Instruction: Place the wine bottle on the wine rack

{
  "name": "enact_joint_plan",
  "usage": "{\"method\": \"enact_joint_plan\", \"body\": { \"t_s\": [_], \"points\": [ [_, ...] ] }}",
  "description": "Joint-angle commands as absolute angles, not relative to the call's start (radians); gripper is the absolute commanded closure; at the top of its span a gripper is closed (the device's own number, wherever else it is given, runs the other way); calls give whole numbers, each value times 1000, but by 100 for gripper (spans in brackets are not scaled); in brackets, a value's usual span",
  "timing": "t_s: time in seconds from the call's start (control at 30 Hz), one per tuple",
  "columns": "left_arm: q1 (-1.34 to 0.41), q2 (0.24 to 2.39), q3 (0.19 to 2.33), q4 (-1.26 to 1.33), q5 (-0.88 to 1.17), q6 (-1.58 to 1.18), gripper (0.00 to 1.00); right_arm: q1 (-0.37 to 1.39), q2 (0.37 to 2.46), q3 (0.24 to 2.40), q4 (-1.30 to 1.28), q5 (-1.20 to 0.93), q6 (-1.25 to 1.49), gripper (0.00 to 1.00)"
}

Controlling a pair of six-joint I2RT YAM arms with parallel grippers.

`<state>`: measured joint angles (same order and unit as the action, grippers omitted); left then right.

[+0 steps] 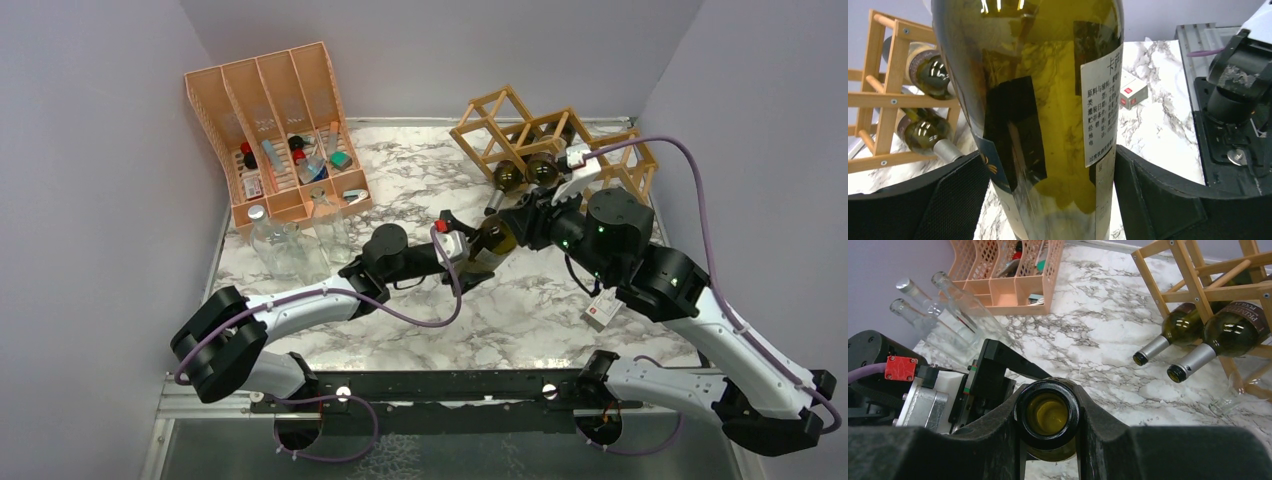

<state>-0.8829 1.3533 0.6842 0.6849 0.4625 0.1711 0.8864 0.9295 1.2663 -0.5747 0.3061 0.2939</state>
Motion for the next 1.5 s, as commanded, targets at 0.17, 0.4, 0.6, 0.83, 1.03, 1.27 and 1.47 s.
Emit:
{"method": "enact_joint_plan", "body": {
  "t_s": [0.17, 0.4, 0.6, 0.83, 1.03, 1.27, 1.47],
  "points": [
    [-879, 1366, 707, 799, 504, 148, 8, 888, 874, 1246, -437, 196, 320, 99],
    [-879, 1374, 709, 798, 485, 156, 17, 888, 858, 1235, -444, 168, 328, 99],
    [-879, 1384, 733, 804, 447, 254, 95, 888, 882, 1274, -549, 161, 351, 82],
    [-879, 1377, 760, 814, 359, 492, 100, 888, 916, 1329, -735, 138, 374, 40],
    [-879, 1361, 757, 812, 392, 837, 100, 888, 903, 1378, -824, 187, 367, 29],
    [-880, 1327, 765, 805, 450, 1285, 100, 888, 886, 1413, -905, 203, 347, 28],
    [-879, 1304, 829, 733, 452, 1489, 100, 888, 869, 1364, -966, 158, 347, 28]
  ]
}}
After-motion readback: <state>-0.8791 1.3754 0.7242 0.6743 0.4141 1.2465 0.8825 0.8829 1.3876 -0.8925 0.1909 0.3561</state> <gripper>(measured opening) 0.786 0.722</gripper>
